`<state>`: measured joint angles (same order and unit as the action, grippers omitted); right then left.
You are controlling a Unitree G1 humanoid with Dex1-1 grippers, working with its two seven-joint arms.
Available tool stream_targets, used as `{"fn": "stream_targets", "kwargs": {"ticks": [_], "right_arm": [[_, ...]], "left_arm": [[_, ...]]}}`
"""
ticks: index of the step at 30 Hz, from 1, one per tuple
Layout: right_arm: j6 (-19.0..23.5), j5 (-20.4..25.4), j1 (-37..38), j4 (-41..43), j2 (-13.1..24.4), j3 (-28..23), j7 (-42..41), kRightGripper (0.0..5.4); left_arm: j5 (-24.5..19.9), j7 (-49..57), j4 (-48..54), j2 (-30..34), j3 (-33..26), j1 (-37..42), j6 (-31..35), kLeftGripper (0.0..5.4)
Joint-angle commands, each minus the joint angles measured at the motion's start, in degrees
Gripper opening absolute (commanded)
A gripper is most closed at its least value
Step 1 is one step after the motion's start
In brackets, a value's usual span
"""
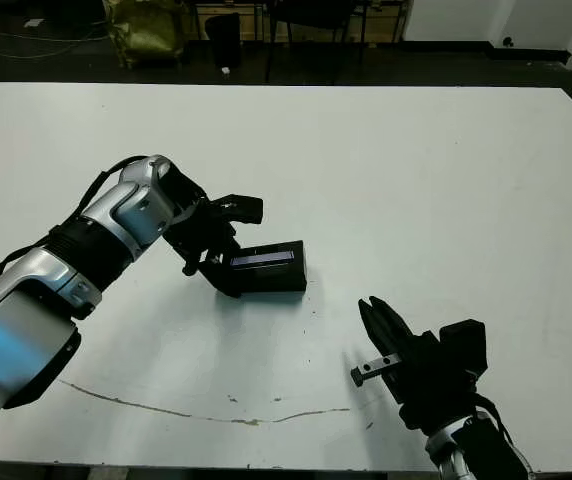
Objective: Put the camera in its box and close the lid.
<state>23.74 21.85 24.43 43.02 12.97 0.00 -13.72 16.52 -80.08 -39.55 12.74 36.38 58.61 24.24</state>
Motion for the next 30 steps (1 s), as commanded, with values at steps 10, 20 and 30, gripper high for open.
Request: {"fn": "stream_targets", "kwargs": {"ticks": [10, 20, 30], "right_arm": [[0.87, -0.25, 1.35, 0.91, 0.32, -0.09, 0.99, 0.00], [0.95, -0.40, 1.22, 0.82, 0.22, -0.08, 1.21, 0.00], [1.37, -0.13, 0.97, 0.97, 0.25, -0.12, 1.29, 0.00]], "left_arm": [[1.38, 3.08, -1.22, -5.70, 3.02, -4.68, 4.08, 2.97], [2.20, 4.98, -2.33, -7.55, 4.25, -4.39, 5.84, 5.18], [1.62, 4.79, -2.51, -7.54, 4.24, -4.03, 4.35, 4.83]]}}
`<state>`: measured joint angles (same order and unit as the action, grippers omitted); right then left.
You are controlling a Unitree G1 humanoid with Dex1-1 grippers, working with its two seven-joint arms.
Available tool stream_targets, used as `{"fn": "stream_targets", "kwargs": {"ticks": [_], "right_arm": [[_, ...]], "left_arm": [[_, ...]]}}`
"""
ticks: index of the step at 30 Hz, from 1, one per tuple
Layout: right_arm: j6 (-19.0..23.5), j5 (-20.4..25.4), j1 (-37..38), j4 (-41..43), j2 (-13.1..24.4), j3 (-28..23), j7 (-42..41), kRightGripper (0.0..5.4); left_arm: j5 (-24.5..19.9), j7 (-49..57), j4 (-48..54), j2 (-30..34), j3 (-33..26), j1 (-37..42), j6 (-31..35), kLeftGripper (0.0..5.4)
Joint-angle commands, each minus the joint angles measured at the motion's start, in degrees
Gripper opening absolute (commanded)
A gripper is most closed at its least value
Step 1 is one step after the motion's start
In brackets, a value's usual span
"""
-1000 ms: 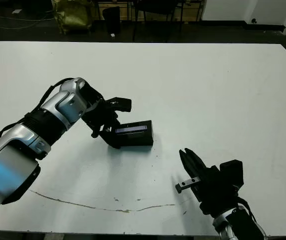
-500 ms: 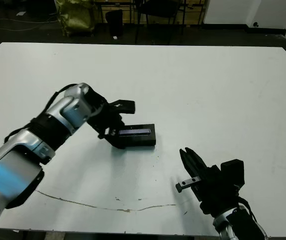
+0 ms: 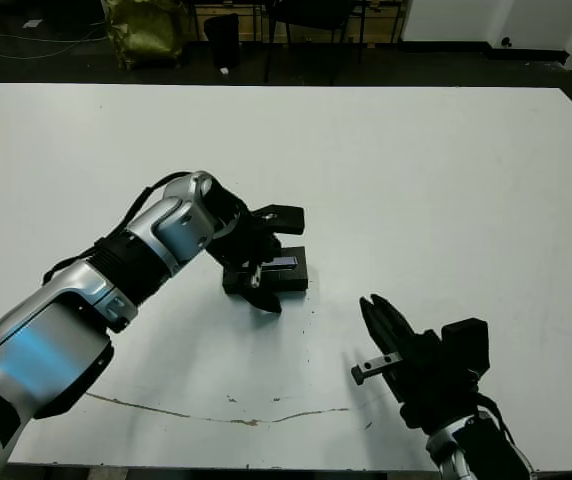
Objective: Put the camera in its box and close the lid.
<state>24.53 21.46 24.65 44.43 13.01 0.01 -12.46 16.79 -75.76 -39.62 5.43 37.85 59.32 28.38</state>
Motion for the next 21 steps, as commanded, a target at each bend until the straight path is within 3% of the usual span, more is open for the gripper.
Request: {"fn": "stream_targets", "kwargs": {"ticks": [1, 4, 10, 21], "right_arm": [[1.10, 0.33, 0.73, -0.23, 0.17, -0.17, 0.34, 0.00], [1.75, 0.63, 0.56, -0.11, 0.28, -0.18, 0.52, 0.00], [0.33, 1.59, 0.47, -1.81, -0.40, -0.30, -0.53, 0.00], [-1.88, 2.16, 0.96, -2.32, 0.11, -0.27, -1.70, 0.00]], "left_arm": [[1.23, 0.37, -2.43, -0.18, 2.69, -4.71, 0.11, 4.83], [0.19, 0.60, -2.44, 0.31, 1.72, -5.53, -3.23, 5.38], [1.03, 9.03, 1.27, 2.04, -0.07, -9.00, -11.34, 5.39], [0.69, 14.69, 2.42, 2.89, -0.56, -11.24, -14.73, 5.39]]}}
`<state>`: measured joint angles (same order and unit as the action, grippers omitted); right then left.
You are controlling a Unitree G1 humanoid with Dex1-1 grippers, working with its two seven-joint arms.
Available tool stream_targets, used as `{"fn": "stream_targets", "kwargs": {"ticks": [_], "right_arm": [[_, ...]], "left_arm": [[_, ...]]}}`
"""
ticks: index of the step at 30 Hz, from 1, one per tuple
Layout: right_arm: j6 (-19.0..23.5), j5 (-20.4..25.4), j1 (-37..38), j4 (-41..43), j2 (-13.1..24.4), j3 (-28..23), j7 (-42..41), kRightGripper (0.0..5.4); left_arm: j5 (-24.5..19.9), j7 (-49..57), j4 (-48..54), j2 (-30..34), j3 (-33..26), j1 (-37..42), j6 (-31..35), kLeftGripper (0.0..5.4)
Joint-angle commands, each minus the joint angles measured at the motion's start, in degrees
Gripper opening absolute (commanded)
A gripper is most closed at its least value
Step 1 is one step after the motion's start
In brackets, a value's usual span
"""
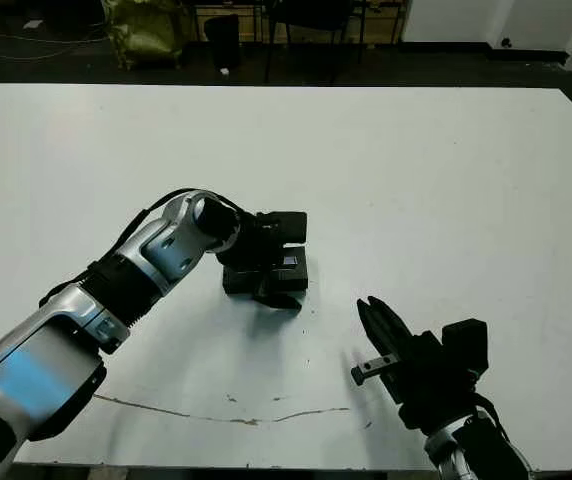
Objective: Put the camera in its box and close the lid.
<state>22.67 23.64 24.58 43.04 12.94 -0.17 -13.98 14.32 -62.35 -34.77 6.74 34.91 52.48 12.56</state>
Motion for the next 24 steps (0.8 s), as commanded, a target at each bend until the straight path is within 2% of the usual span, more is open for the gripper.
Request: {"fn": "stream_targets", "kwargs": {"ticks": [1, 6, 10, 17, 24], "right_arm": [[0.17, 0.08, 1.04, -0.69, 0.24, -0.10, -0.13, 0.00], [0.83, 1.87, 1.06, -1.00, -0.36, -0.30, -0.02, 0.00], [-1.13, 0.66, 1.00, -1.71, 0.29, 0.13, -0.82, 0.00], [-0.31, -0.03, 1.41, -0.87, 0.58, 0.04, -0.27, 0.00], [-0.52, 0.12, 1.29, -0.68, 0.56, 0.31, -0.48, 0.00]], "left_arm": [[3.27, 1.57, -2.23, 1.64, 2.45, -4.56, 1.00, 5.39], [3.09, 3.00, -1.56, 2.37, 2.19, -5.75, -2.28, 5.39], [0.77, 3.12, -2.23, 2.06, -0.19, -6.86, -2.38, 5.39], [-3.31, 1.36, -4.07, 2.19, -3.48, -8.80, -4.98, 5.39], [-5.33, 0.96, -4.81, 2.16, -5.24, -10.28, -6.38, 5.39]]}}
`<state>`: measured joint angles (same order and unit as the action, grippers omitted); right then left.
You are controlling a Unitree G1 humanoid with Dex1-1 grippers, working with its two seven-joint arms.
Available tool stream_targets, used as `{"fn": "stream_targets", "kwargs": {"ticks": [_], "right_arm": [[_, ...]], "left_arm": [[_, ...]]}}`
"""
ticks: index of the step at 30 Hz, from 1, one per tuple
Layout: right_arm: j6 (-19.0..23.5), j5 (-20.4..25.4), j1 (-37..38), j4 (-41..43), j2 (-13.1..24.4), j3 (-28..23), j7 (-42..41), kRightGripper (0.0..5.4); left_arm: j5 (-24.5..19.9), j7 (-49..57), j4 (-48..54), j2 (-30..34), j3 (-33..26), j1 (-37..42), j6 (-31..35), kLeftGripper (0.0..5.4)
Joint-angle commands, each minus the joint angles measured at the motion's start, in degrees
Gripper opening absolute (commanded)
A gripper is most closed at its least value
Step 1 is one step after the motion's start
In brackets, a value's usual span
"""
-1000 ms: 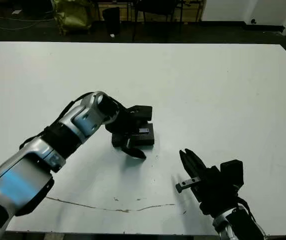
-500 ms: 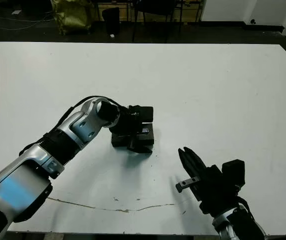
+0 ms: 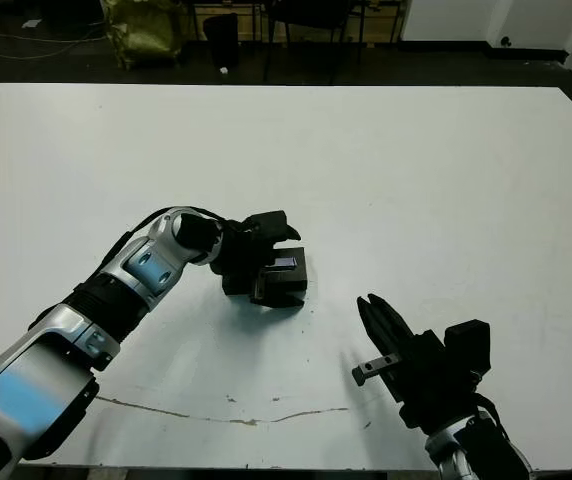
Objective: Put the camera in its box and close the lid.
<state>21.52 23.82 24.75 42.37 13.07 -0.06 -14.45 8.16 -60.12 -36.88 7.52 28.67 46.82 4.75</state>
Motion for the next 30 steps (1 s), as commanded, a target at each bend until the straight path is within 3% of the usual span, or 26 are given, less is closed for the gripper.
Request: {"fn": "stream_targets", "kwargs": {"ticks": [1, 7, 13, 18, 21, 27, 30], "right_arm": [[0.69, 0.04, 1.12, 0.07, 0.42, 0.22, 0.00, 0.00], [0.46, 0.23, 1.07, -0.05, 0.31, 0.21, -0.14, 0.00], [1.32, 1.04, 1.36, 0.56, 0.25, -0.05, 0.07, 0.00], [0.06, 0.84, 1.03, -0.48, 0.44, -0.03, -1.04, 0.00], [0.24, 1.51, 0.85, -0.93, 0.18, -0.12, -1.33, 0.00], [1.09, 1.79, 0.78, 0.09, 0.43, 0.12, -0.93, 0.00], [1.27, 1.82, 0.83, 0.09, 0.33, -0.04, -0.60, 0.00]], "left_arm": [[0.38, -1.20, -2.95, 1.13, 0.57, -4.83, 1.77, 5.39], [-2.82, 0.06, -6.32, -1.16, -2.61, -6.34, 2.13, 5.39], [-2.83, 3.60, -11.09, -2.92, -3.71, -7.74, -0.66, 5.39], [-5.13, 4.12, -15.32, -4.01, -6.54, -9.06, 0.66, 5.39], [-7.37, 3.43, -17.22, -4.43, -8.64, -9.31, 4.79, 5.39], [-9.49, 2.19, -15.37, -3.02, -10.11, -12.34, 4.30, 5.39], [-12.51, 4.29, -8.45, -1.57, -13.28, -15.73, 5.60, 5.39]]}}
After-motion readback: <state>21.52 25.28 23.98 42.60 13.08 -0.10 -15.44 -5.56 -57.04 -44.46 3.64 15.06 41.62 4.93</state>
